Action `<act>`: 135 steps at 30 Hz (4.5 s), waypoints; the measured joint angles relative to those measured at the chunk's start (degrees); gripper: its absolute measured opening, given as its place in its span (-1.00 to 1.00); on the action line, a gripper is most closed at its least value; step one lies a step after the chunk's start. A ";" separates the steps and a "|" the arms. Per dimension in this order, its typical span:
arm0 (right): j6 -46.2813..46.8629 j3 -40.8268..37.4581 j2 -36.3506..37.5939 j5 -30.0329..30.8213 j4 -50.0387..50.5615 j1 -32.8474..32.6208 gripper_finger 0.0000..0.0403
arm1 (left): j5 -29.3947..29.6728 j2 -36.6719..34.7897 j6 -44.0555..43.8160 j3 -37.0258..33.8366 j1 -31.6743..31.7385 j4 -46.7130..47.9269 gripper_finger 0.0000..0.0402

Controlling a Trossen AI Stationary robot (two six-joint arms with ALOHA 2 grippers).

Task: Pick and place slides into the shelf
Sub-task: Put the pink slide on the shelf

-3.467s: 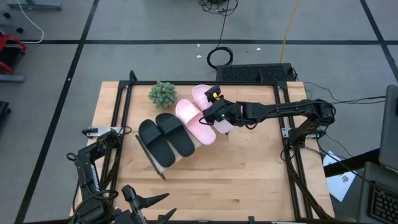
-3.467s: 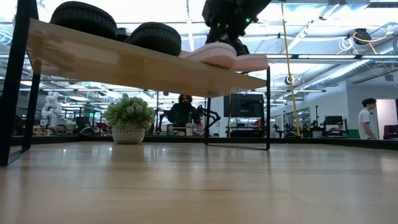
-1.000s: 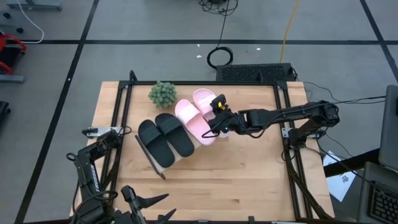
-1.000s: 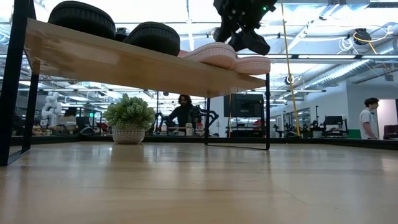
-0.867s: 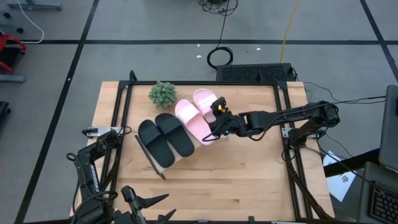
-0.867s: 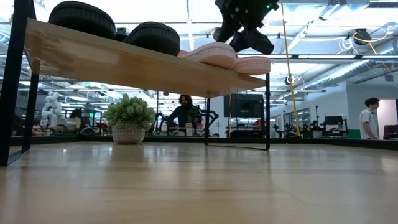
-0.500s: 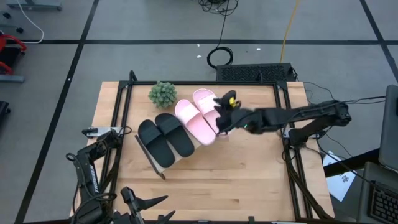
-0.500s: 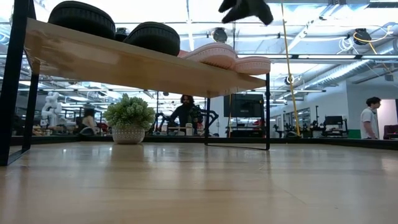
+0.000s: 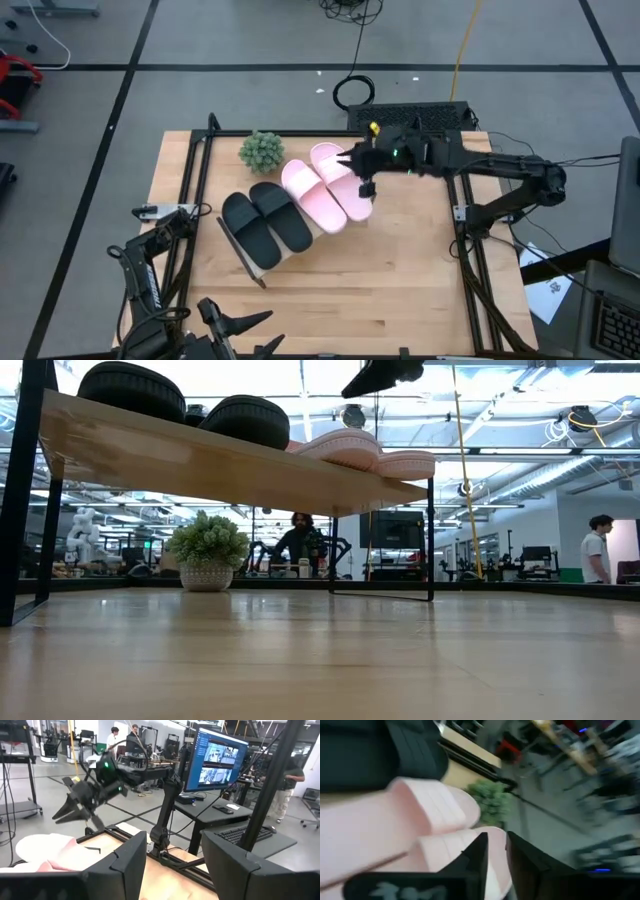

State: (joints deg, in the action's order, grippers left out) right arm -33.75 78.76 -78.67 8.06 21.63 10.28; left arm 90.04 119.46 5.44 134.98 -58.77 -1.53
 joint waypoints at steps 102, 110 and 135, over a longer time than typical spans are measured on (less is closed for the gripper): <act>3.85 5.17 -19.32 -18.67 2.37 7.66 -1.00 | -0.02 0.00 -3.69 0.00 3.37 -0.34 -0.05; 2.58 4.97 -14.12 -15.48 1.48 7.11 -1.00 | -0.02 0.00 -4.27 0.00 3.37 -0.07 -0.05; 1.15 5.12 -7.91 -5.12 19.04 9.11 -1.00 | -0.07 0.00 -4.49 0.00 3.37 0.01 -0.05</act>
State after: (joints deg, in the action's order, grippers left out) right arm -32.60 83.88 -86.58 2.94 40.68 19.39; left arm 89.97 119.46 0.95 134.98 -55.40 -1.52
